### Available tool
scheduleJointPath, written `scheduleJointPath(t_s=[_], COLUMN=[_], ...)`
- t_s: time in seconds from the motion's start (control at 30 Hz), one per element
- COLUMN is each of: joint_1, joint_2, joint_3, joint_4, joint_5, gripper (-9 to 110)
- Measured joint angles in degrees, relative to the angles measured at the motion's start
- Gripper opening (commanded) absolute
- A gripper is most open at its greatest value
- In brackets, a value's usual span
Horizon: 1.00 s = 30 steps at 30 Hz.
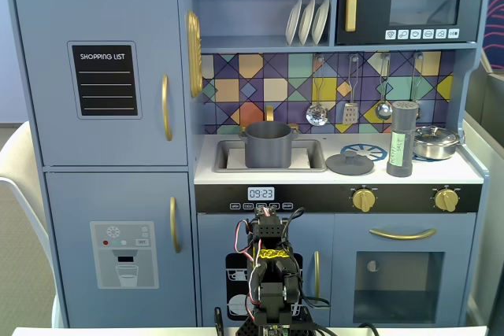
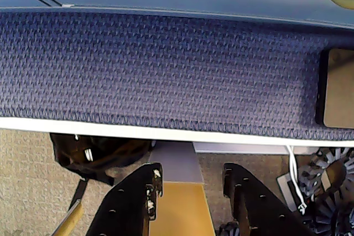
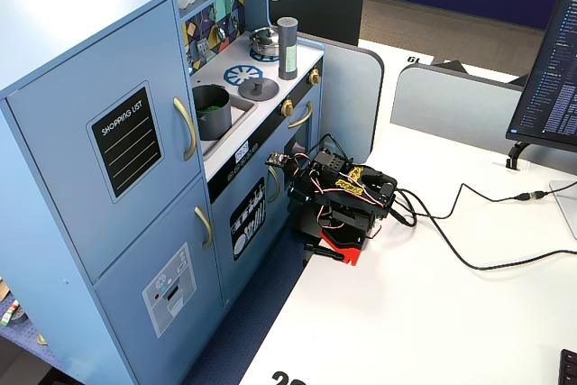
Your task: Put salt in the gray recipient
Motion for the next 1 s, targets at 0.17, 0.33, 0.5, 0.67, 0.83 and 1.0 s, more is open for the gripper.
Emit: scheduleJointPath(t_s=[0.17,0.33,0.5,0.67,0.83,1.0], joint_1=[-1.4,-1.8,-1.8,0.4,8.9,22.6], joint_2=[0.0,0.0,0.0,0.0,-5.7,-15.0], joint_3=[0.0,0.0,0.0,-0.7,-12.0,-31.5], joint_4=[0.0,0.0,0.0,-0.2,0.8,-0.3], joint_5=[-0.5,-0.5,-0.5,-2.9,-5.0,-4.0], gripper=[0,0,0,0,0,0])
